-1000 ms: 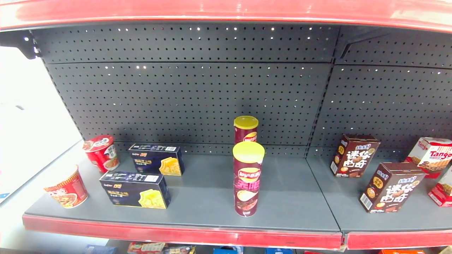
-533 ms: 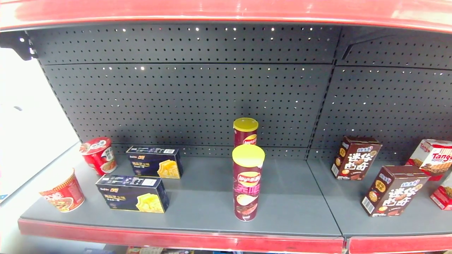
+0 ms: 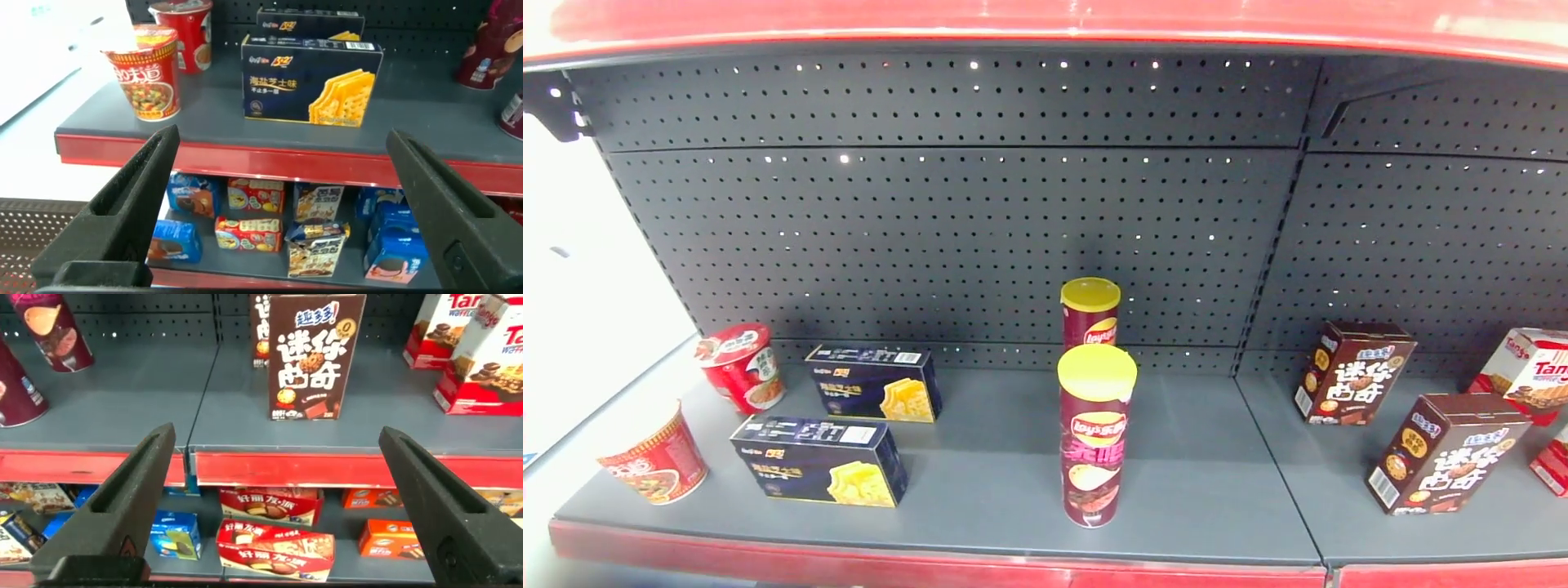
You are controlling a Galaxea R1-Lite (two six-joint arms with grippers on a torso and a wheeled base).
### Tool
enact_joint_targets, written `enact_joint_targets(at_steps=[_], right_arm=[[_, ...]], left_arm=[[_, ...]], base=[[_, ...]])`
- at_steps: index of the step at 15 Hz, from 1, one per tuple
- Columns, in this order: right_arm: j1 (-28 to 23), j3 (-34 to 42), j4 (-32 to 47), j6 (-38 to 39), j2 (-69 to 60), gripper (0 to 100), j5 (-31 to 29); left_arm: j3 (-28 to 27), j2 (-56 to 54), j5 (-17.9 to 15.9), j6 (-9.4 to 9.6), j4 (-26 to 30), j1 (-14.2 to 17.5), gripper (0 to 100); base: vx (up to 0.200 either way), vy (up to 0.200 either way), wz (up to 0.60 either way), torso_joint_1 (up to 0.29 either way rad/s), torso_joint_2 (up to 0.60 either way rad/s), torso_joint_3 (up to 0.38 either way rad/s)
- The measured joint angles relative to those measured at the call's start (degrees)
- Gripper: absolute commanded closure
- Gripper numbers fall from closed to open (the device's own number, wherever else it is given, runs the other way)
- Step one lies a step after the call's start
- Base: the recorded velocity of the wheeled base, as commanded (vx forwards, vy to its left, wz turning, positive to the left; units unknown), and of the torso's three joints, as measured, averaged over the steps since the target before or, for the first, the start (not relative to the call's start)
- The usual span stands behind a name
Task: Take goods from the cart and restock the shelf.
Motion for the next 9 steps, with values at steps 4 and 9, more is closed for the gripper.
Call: enact_joint_targets(at_steps=[4, 9], right_arm=[[-0.07, 0.0, 0.02, 0.0, 0.0, 0, 0.0], [-0.05, 0.0, 0.0, 0.0, 0.0, 0, 0.0]], left_arm=[[0.07, 0.0, -0.06, 0.02, 0.02, 0.02, 0], [0.05, 0.0, -0.06, 0.02, 0.0, 0.0, 0]], base=[[0.0, 0.0, 0.0, 0.0, 0.0, 0.0], [0.0, 0.0, 0.0, 0.0, 0.0, 0.0]])
